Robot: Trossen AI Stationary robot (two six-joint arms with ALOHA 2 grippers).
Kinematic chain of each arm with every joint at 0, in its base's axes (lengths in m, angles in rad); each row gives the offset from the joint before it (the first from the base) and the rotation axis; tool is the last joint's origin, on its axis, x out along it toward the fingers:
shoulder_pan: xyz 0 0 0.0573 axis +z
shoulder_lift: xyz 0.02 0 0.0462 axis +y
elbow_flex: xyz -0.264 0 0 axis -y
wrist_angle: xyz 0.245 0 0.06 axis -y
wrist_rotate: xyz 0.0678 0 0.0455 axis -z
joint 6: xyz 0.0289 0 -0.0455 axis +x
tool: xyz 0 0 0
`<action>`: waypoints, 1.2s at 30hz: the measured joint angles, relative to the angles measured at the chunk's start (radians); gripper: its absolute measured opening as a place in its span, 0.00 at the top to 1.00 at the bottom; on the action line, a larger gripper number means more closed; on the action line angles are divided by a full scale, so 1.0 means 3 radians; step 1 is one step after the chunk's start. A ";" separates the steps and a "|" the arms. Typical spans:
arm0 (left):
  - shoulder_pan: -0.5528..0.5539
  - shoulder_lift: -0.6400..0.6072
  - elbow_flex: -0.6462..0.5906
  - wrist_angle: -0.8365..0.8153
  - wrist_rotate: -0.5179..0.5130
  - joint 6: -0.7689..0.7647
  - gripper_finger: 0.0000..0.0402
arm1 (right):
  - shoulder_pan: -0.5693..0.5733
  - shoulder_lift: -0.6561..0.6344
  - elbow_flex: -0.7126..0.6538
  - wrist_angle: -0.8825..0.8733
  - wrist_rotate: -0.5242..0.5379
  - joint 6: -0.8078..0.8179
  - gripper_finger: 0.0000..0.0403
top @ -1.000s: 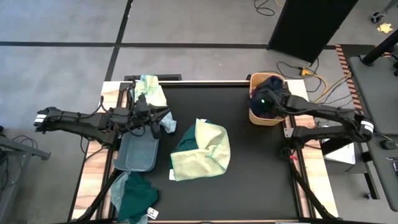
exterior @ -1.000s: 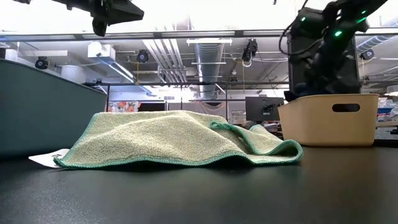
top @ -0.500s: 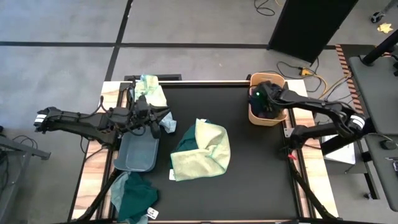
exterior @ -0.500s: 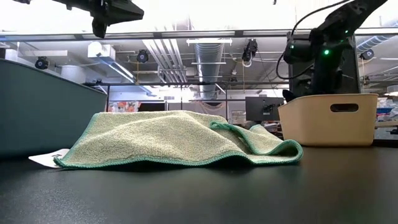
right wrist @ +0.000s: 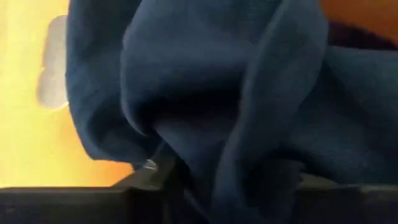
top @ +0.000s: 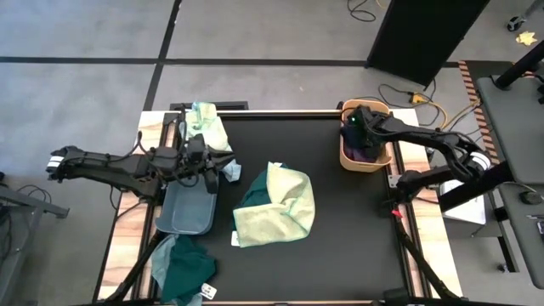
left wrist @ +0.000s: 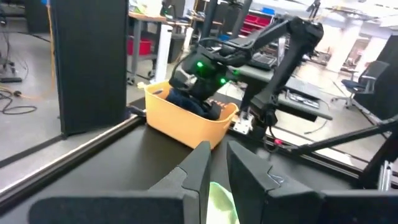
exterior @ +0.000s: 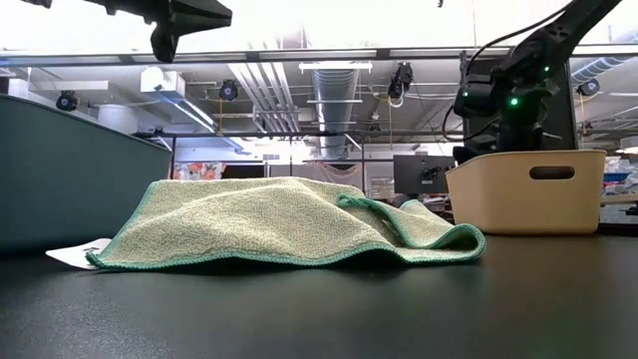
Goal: Sort towels by color in basket
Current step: Put the dark blue towel into the orange bin
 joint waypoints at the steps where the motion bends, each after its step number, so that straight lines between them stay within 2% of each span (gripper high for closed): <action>1: 0.0000 0.0001 0.0000 -0.0038 0.0005 -0.0030 0.90 | -0.0001 0.0002 -0.0001 -0.0014 0.0003 -0.0003 0.60; 8: 0.0000 0.0006 0.0001 -0.0480 0.0086 -0.0167 0.90 | 0.0177 -0.0231 0.0101 -0.0034 0.0248 -0.0216 0.46; 14: -0.0004 0.0005 0.0001 -0.0829 0.0108 -0.0268 0.90 | 0.0478 -0.0611 0.0370 -0.0079 0.0373 -0.1032 0.42; 16: -0.0004 0.0005 0.0001 -0.0853 0.0166 -0.0274 0.90 | 0.0616 -0.0734 0.0481 -0.0266 0.0479 -0.1083 0.43; 19: -0.0004 0.0005 0.0001 -0.0863 0.0172 -0.0260 0.90 | 0.0811 -0.0864 0.0666 -0.0749 0.0815 -0.1120 0.45; 21: -0.0004 0.0003 0.0001 -0.0867 0.0172 -0.0254 0.90 | 0.0850 -0.0881 0.0770 -0.1227 0.1016 -0.0956 0.46; 23: -0.0004 0.0001 0.0001 -0.0867 0.0172 -0.0254 0.90 | 0.0835 -0.0868 0.0800 -0.1544 0.1050 -0.0581 0.48; 25: -0.0004 0.0001 0.0000 -0.0868 0.0172 -0.0253 0.90 | 0.0834 -0.0854 0.0784 -0.1525 0.0959 -0.0381 0.50; 30: -0.0004 0.0001 0.0001 -0.0868 0.0172 -0.0253 0.90 | 0.0803 -0.0632 0.0683 -0.1058 0.0480 -0.0756 0.55; 36: -0.0003 0.0010 0.0001 -0.0859 0.0172 -0.0279 0.90 | 0.0201 -0.0188 0.0298 -0.0744 -0.0168 -0.0758 0.64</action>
